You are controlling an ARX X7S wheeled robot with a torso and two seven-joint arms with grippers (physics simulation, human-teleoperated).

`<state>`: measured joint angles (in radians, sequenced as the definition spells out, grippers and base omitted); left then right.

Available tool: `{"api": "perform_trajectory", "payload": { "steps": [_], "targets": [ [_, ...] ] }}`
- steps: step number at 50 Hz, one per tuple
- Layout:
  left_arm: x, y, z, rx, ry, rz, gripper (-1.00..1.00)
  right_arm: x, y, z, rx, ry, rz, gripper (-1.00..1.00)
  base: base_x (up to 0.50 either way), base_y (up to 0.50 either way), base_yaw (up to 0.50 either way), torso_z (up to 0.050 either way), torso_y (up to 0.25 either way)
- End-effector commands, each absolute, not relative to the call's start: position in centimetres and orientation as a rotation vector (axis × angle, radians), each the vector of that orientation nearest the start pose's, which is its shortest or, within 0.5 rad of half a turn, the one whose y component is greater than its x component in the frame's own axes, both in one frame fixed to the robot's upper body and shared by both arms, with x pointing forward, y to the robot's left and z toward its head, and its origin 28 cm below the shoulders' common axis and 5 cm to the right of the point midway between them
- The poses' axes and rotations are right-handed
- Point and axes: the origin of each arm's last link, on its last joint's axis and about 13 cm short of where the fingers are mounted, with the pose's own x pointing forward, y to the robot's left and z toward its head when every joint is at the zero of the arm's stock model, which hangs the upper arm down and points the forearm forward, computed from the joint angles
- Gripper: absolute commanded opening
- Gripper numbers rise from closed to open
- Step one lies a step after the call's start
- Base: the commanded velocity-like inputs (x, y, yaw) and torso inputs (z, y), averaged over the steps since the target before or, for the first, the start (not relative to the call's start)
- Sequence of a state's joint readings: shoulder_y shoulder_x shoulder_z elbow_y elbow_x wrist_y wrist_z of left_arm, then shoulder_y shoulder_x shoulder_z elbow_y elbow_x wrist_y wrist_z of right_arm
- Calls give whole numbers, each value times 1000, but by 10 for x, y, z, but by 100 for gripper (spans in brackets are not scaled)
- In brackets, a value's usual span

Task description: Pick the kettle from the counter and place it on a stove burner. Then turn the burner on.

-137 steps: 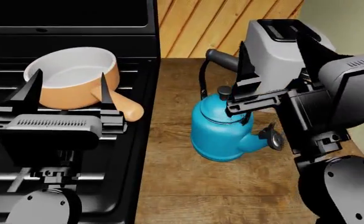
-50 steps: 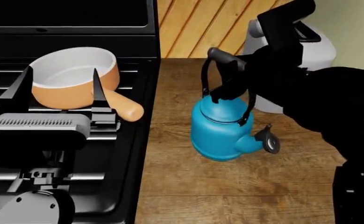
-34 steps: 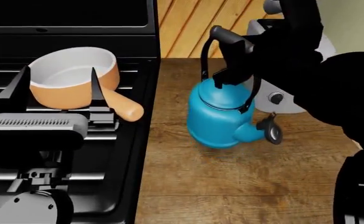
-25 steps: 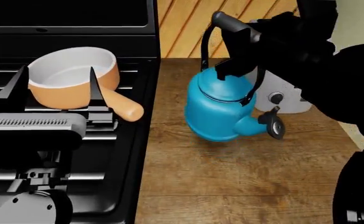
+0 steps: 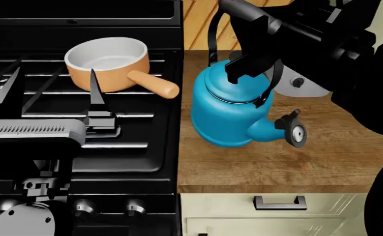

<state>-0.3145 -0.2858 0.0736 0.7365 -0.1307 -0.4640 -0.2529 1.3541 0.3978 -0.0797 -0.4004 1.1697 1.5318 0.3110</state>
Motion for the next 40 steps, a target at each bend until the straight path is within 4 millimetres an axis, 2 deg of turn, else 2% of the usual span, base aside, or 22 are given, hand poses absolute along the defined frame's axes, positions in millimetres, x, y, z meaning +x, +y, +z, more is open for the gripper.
{"api": "perform_trajectory", "payload": {
  "steps": [1, 17, 40],
  "targets": [
    [221, 228, 198, 122, -579, 90, 100, 247, -115, 359, -239, -131, 491, -100, -500, 270, 0, 0, 0],
    [221, 229, 199, 120, -581, 92, 100, 246, -113, 357, -264, -137, 512, -100, -476, 301, 0, 0, 0],
    [220, 229, 199, 119, -584, 94, 100, 243, -110, 357, -286, -179, 543, -100, 224, 490, 0, 1, 1]
  ]
}}
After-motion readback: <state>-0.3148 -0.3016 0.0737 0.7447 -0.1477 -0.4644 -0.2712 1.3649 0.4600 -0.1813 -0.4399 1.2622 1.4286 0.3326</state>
